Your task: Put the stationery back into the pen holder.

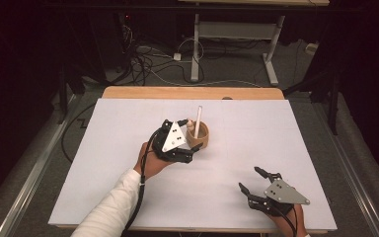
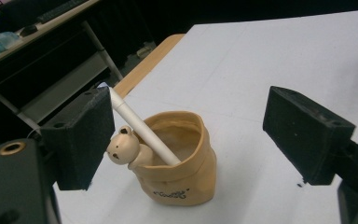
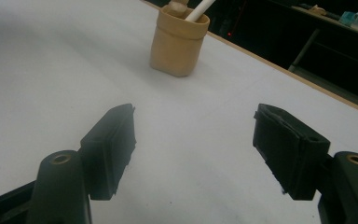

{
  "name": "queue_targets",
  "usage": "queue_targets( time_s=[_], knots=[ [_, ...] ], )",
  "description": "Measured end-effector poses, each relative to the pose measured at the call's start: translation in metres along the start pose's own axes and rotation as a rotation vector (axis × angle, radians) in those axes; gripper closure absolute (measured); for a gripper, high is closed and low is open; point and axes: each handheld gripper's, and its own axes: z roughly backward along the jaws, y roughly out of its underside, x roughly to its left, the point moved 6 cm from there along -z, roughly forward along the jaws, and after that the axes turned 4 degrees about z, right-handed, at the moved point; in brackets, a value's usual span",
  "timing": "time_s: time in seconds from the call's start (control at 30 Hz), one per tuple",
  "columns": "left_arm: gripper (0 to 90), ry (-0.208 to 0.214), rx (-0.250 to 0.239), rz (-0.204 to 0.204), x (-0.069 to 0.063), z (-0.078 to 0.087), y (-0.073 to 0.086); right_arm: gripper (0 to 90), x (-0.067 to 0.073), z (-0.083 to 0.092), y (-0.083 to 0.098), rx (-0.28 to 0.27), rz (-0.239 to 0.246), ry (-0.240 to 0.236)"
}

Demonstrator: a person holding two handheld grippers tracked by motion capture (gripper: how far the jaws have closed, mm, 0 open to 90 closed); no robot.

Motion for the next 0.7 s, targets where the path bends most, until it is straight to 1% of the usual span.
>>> queue_targets(
  time_s=[0.17,0.23,0.33,0.43,0.57,0.63,0.7],
  knots=[
    [15.8,-0.002,0.008,-0.011,-0.002,0.007,0.006,29.6,0.001,-0.001,0.000,0.002,0.002,-0.002],
    [15.8,-0.007,0.007,-0.029,-0.003,0.010,0.009,29.7,0.001,-0.001,0.000,0.003,0.008,-0.002],
    [15.8,-0.001,0.015,-0.029,-0.005,0.013,0.015,29.7,0.002,-0.002,0.000,0.004,0.009,-0.002],
    [15.8,-0.009,0.009,-0.030,-0.005,0.018,0.019,29.6,0.003,-0.002,0.000,0.005,0.012,-0.004],
    [15.8,-0.011,0.020,-0.045,-0.007,0.025,0.024,29.6,0.004,-0.002,0.000,0.005,0.014,-0.004],
    [15.8,-0.015,0.013,-0.051,-0.008,0.030,0.025,29.5,0.004,-0.002,-0.001,0.006,0.015,-0.002],
    [15.8,-0.009,0.005,-0.045,-0.009,0.034,0.025,29.1,0.004,-0.002,-0.001,0.003,0.014,-0.001]
  ],
)
